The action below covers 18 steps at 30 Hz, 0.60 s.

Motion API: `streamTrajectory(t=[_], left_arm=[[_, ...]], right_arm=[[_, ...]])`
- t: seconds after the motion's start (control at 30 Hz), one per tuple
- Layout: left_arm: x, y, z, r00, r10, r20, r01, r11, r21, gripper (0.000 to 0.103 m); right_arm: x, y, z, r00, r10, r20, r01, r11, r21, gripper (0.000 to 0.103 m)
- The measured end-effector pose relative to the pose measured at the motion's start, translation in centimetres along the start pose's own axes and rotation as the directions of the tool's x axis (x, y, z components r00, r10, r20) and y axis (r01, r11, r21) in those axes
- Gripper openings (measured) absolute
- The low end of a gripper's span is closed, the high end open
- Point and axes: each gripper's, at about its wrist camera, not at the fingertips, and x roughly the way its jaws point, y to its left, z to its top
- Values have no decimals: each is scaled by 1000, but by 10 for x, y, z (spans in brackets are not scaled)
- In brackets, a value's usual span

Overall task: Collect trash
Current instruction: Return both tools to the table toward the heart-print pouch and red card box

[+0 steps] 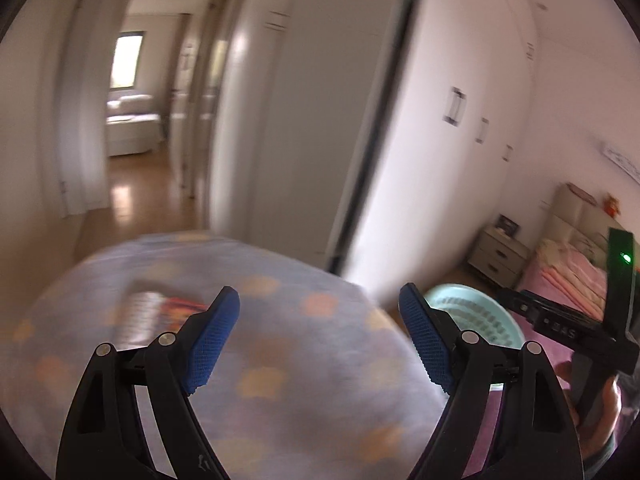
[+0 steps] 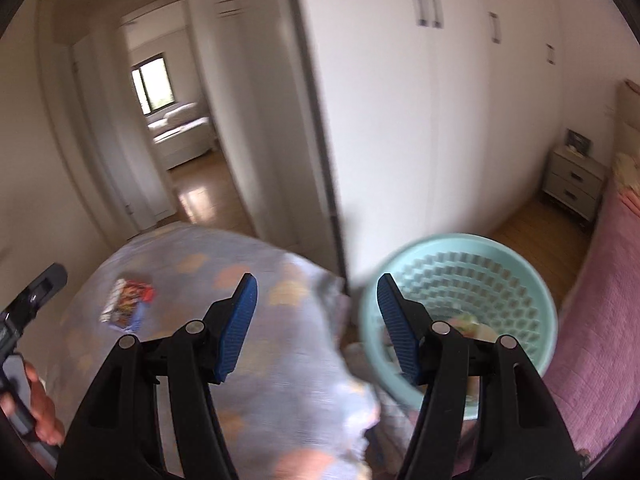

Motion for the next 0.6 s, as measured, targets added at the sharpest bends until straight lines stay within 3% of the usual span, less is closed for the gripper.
streamTrajectory(t=[0.17,0.3,0.47,0.6], left_arm=[[-17,66,5,994,100,45,-97,993,-63,80],[1,115,6,987,158,-18,-159,983,-90,80],[50,166,-6,977,122,-177,-146,981,-130,80],[66,189,-24,971,101,-216,-142,973,-182,78]], right_arm=[[12,54,-7,996,90,2,-89,993,-79,59],[26,96,-13,992,127,-24,-129,981,-145,59],[51,129,-17,981,169,-97,-183,968,-171,59],[68,148,-21,975,175,-136,-200,960,-195,58]])
